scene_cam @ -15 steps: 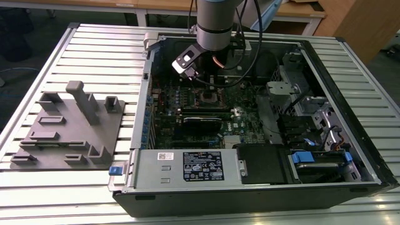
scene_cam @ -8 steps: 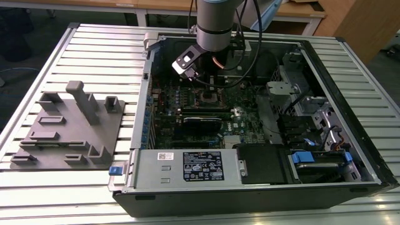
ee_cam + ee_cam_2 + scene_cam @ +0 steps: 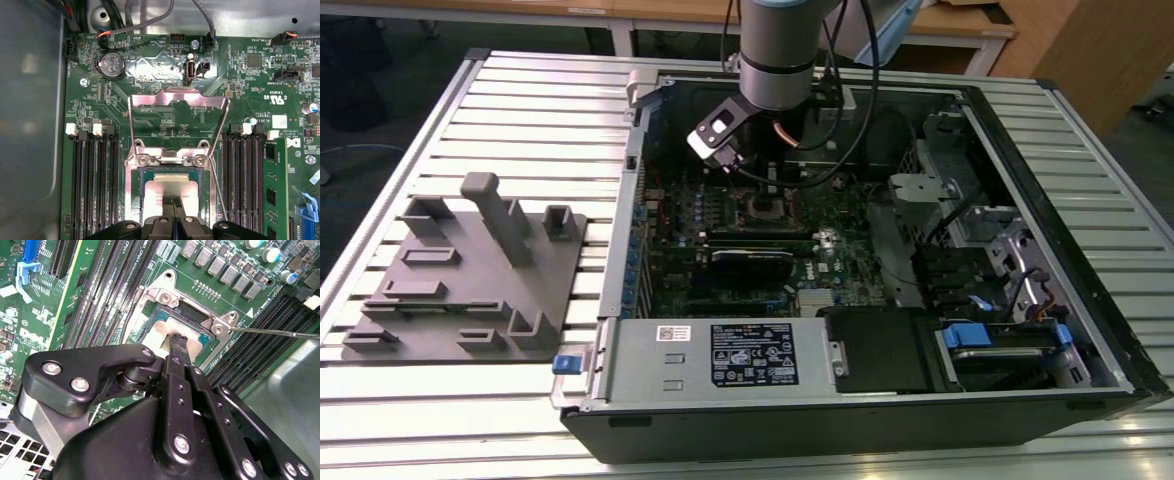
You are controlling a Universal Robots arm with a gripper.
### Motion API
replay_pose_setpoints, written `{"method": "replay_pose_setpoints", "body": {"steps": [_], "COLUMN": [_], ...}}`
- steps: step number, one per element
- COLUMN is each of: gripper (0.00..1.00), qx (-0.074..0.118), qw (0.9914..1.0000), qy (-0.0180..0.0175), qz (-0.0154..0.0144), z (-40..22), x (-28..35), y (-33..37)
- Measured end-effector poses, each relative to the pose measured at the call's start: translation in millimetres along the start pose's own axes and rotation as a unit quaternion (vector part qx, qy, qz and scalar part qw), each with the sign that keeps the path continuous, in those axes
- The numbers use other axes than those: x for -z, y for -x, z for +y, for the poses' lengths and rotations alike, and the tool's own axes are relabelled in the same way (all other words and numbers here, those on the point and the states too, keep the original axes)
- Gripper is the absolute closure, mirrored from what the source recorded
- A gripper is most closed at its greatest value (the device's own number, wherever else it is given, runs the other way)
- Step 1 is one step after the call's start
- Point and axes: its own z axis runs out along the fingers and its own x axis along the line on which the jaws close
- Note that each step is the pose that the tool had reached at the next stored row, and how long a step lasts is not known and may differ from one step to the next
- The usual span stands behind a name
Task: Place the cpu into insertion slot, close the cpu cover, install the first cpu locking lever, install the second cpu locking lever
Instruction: 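Place the cpu into insertion slot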
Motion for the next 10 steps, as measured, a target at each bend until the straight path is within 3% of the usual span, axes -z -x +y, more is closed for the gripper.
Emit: {"method": "replay_pose_setpoints", "body": {"steps": [10], "gripper": [0.89], "qx": [0.000], "qw": [1.00000], "qy": [0.0001], "qz": [0.0004], "z": [0.0], "x": [-0.3], "y": [0.0]}}
